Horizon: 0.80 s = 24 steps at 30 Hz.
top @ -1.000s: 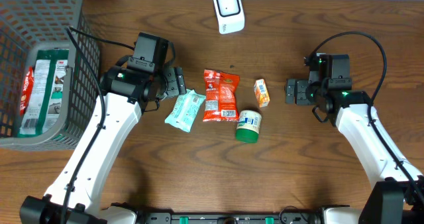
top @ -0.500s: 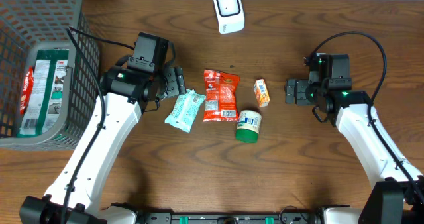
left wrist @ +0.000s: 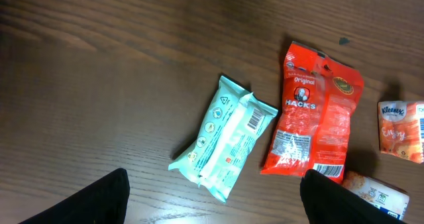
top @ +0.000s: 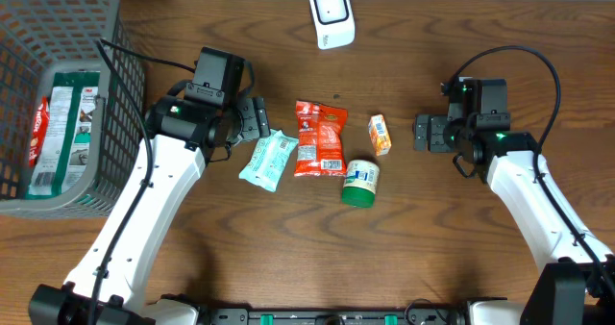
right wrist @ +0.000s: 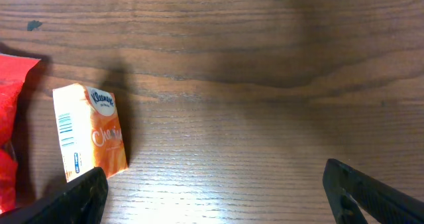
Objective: Scan the item barcode
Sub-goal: 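Withdraw the right gripper to the right side and hold still, then reach the left gripper into the basket toward the green glove pack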
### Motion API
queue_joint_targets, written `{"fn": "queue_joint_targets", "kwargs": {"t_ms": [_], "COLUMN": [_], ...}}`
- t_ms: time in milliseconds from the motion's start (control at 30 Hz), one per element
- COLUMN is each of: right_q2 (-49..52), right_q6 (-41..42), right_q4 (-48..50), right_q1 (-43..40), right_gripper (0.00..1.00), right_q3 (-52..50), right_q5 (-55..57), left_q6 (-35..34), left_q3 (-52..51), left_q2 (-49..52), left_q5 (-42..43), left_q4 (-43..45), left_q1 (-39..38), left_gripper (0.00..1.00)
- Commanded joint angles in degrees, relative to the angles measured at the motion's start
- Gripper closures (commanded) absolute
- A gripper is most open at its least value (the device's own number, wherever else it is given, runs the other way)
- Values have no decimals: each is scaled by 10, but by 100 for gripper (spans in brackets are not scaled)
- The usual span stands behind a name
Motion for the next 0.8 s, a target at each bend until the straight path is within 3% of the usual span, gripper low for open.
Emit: {"fn": "queue_joint_targets", "kwargs": {"t_ms": [0, 467, 600, 700, 767], "right_q2": [-3, -3, -3, -3, -3], "right_q6": [3, 3, 3, 3, 3], "right_q4": [-2, -2, -2, -2, -2], "right_q1": [-2, -2, -2, -2, -2], "right_gripper": [1, 1, 1, 1, 1], "right_q3": [5, 5, 5, 5, 5], "right_q5": [2, 2, 2, 2, 2], "left_q6": [-5, -5, -3, -7, 14], "left_q3": [-1, -1, -1, 22, 70], "left_q2": [5, 5, 1, -12, -14], "left_q5": [-5, -6, 28, 27, 24], "left_q4": [-2, 1, 91, 96, 43], "left_q1": [2, 2, 0, 5, 12], "left_gripper": [17, 17, 18, 33, 34]}}
